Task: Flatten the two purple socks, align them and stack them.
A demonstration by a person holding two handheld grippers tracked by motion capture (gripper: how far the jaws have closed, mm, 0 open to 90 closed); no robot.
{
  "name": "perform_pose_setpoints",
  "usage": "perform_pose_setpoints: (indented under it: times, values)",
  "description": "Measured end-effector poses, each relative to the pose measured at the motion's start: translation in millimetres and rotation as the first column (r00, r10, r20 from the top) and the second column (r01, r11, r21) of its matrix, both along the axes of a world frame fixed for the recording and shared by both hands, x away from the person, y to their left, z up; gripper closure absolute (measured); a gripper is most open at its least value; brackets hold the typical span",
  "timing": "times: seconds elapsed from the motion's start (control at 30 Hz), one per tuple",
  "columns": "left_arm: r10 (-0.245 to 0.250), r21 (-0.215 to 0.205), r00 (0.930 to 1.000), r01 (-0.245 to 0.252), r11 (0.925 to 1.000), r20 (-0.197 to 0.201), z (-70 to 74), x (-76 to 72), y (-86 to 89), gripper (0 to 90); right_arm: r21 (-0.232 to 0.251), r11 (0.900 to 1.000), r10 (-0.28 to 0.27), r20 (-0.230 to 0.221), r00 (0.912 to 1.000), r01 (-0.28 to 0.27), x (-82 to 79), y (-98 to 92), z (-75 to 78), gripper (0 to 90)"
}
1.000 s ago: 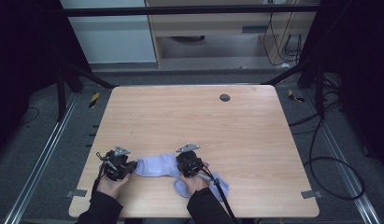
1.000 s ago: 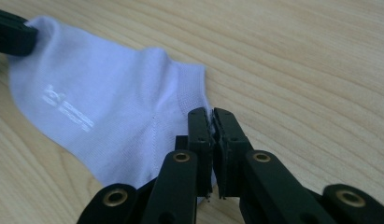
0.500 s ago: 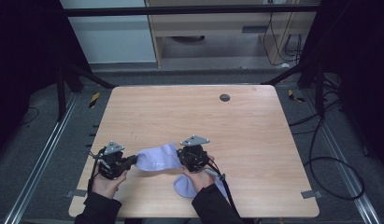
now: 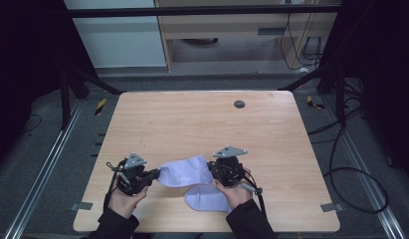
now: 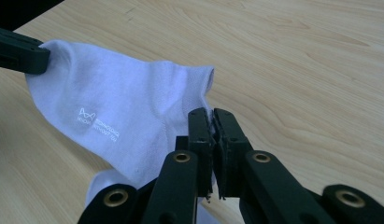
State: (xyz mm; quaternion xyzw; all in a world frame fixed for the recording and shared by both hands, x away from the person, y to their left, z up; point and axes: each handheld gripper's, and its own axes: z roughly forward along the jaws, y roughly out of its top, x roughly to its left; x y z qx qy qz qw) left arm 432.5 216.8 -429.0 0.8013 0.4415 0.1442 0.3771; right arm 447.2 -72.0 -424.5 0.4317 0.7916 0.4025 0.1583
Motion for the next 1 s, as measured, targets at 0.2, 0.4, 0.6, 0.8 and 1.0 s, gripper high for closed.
perform_pose_setpoints:
  times: [0.2, 0.4, 0.6, 0.8, 1.0]
  values:
    - [-0.037, 0.007, 0.9992, 0.038, 0.9993, -0.017, 0.0, -6.5, -18.2, 87.2, -0.003, 1.000, -0.008, -0.008, 0.9999, 0.008, -11.1, -19.4, -0.5, 87.0]
    - [-0.072, 0.024, 0.9967, 0.073, 0.9970, -0.037, -2.7, -9.3, -35.7, 87.2, -0.010, 1.000, -0.022, -0.013, 0.9997, 0.021, -20.9, -36.5, -2.5, 87.0]
    - [-0.108, 0.040, 0.9927, 0.110, 0.9932, -0.054, -6.8, -11.7, -51.9, 87.2, -0.018, 0.999, -0.027, -0.022, 0.9994, 0.027, -33.7, -47.1, -5.3, 87.0]
    - [-0.131, 0.049, 0.9887, 0.135, 0.9897, -0.073, -12.1, -13.4, -62.1, 87.2, -0.024, 0.999, -0.035, -0.030, 0.9989, 0.035, -45.3, -58.4, -9.7, 87.0]
    - [-0.146, 0.054, 0.9848, 0.152, 0.9869, -0.093, -16.8, -13.8, -67.0, 87.2, -0.023, 0.999, -0.048, -0.041, 0.9980, 0.047, -52.2, -67.5, -15.8, 86.9]
